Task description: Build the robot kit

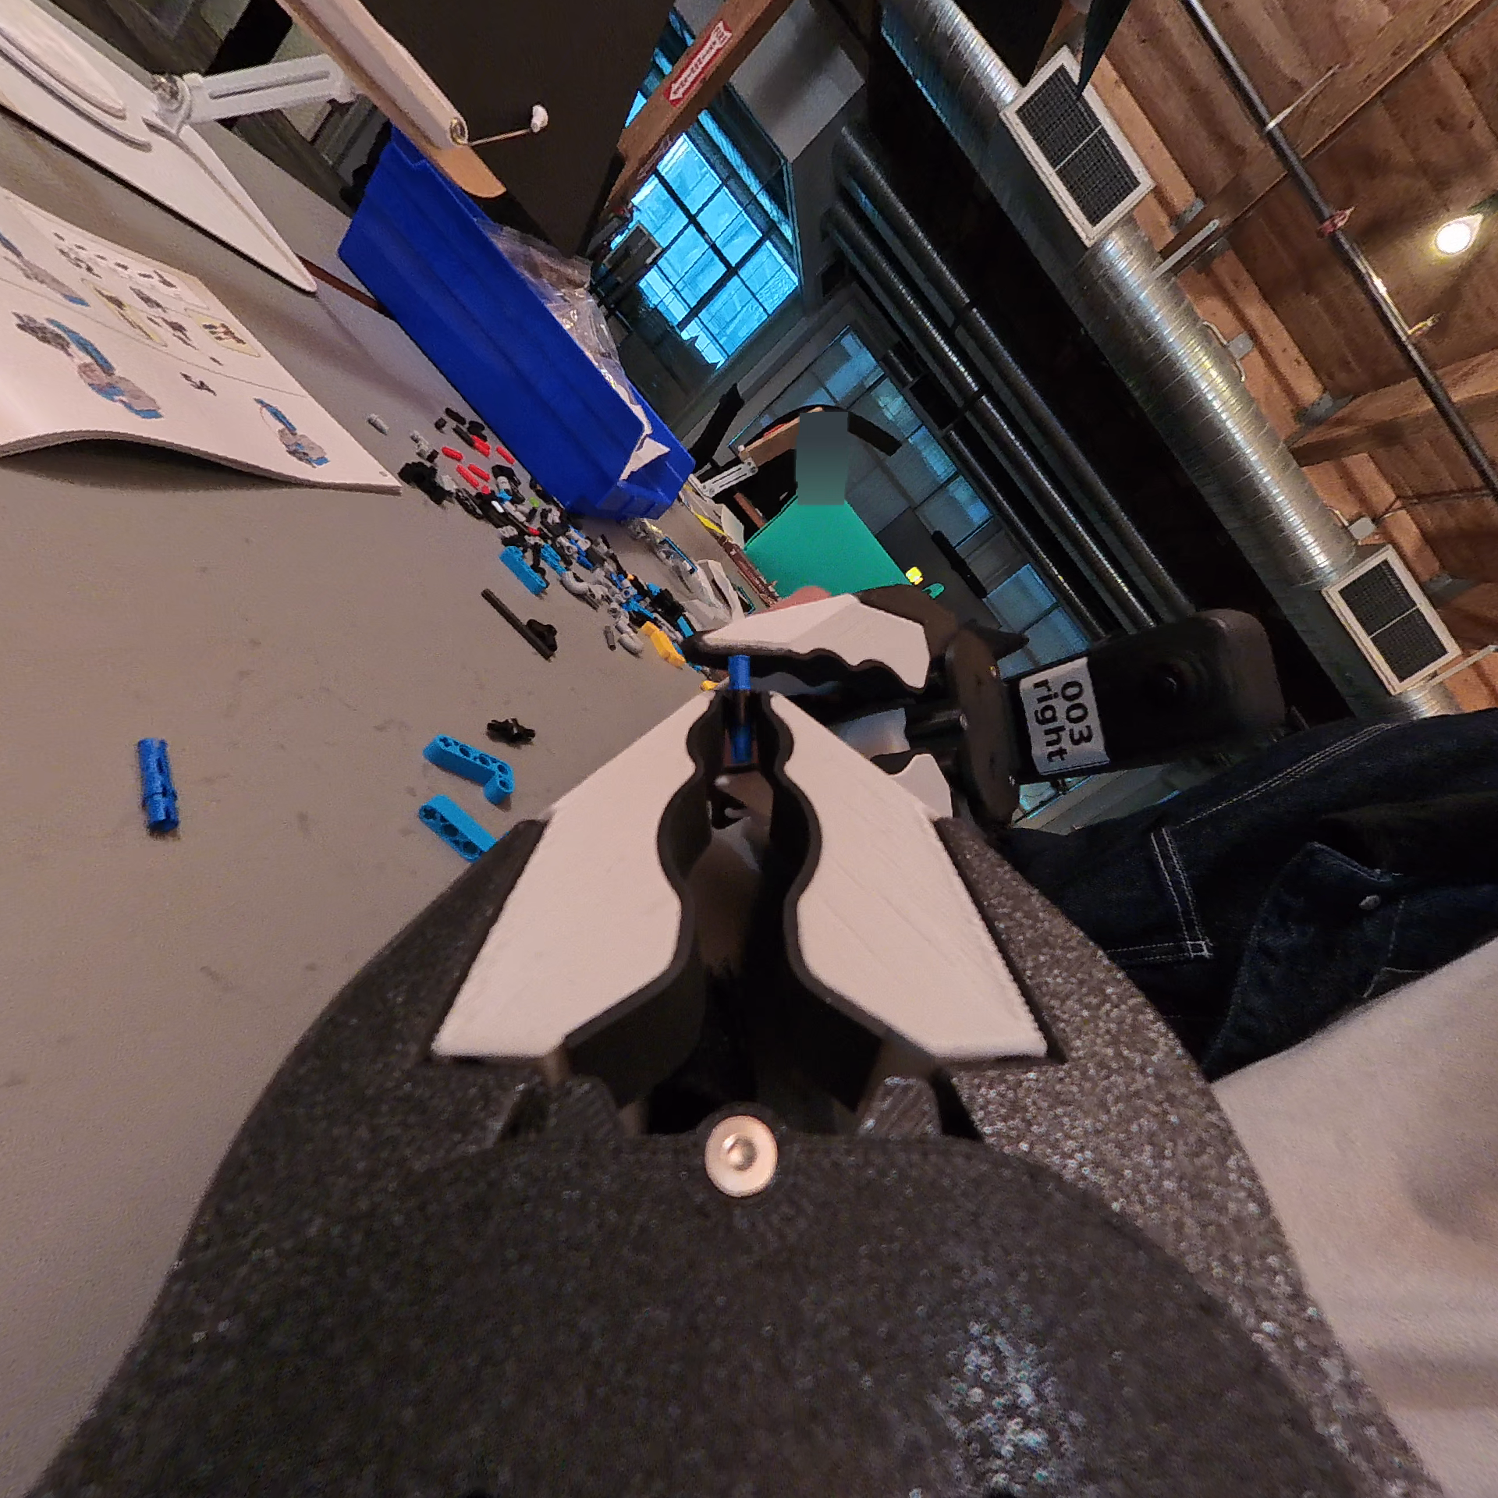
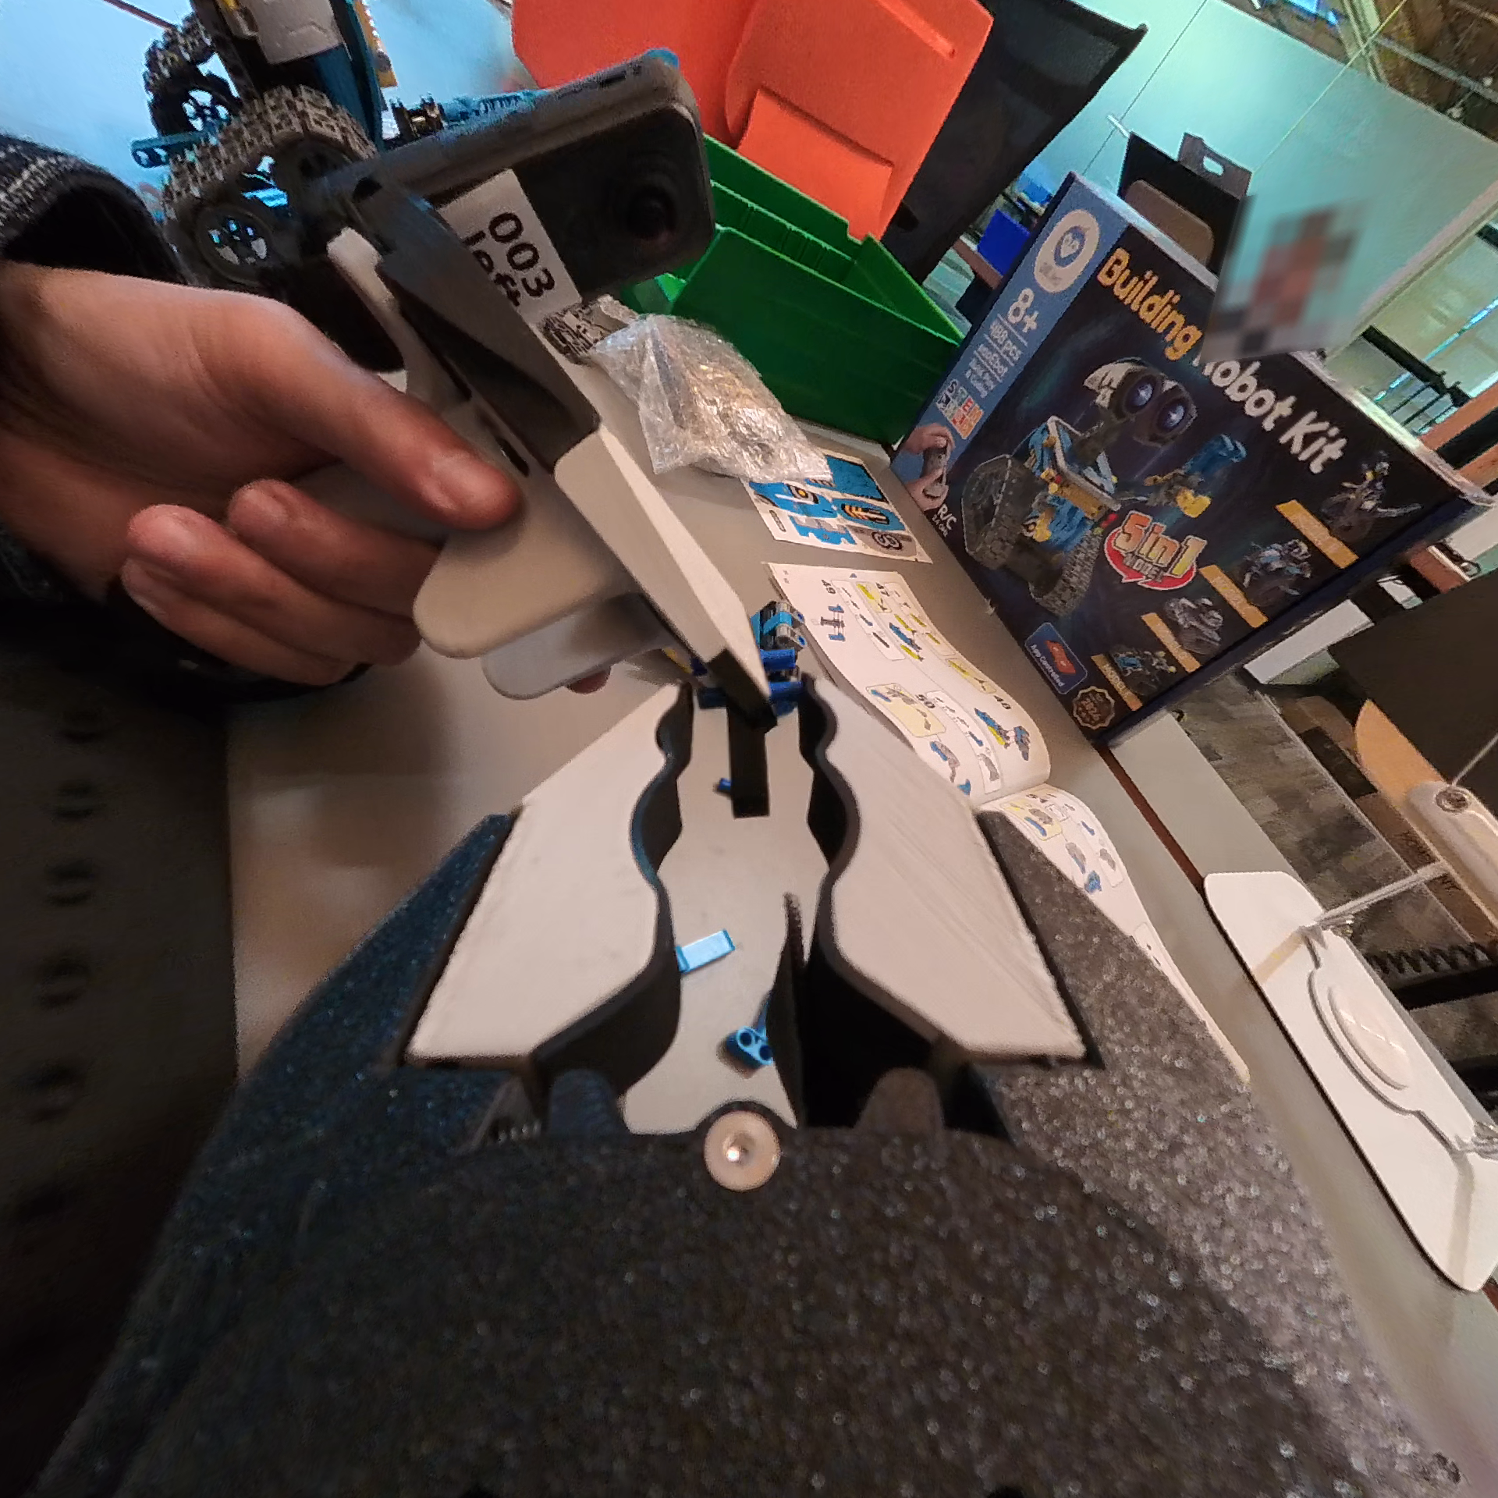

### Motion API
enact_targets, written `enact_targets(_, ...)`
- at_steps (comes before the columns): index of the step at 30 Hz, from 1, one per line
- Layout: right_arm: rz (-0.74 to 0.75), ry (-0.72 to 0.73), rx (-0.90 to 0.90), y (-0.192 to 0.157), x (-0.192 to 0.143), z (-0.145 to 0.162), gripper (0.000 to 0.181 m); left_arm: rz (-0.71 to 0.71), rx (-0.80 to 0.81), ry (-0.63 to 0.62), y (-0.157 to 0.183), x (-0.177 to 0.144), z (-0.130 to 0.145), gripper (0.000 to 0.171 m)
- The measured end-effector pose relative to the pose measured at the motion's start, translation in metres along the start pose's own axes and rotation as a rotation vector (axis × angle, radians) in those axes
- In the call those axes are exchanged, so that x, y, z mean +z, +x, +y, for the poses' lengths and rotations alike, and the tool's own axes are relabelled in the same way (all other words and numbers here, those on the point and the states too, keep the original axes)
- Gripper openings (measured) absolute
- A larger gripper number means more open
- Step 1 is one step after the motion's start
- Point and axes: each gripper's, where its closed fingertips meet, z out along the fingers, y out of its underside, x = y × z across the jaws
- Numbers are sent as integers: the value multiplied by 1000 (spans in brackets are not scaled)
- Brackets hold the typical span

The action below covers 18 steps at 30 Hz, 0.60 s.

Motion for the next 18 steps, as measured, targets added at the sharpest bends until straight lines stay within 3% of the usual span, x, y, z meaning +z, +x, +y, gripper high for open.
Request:
enact_targets(5,34,-25,-68,-1,-1,3,23,-11,7,-17,-1,1,3,3)
enact_targets(8,28,-31,-19,-1,1,5,24,-20,-7,-13,-4,2,2,4)
enact_targets(13,-29,60,154,10,-6,-8,33,-4,-15,78,-1,-8,-13,6)
enact_targets(18,-85,14,78,15,-8,-1,28,47,-75,150,1,-19,-26,6)
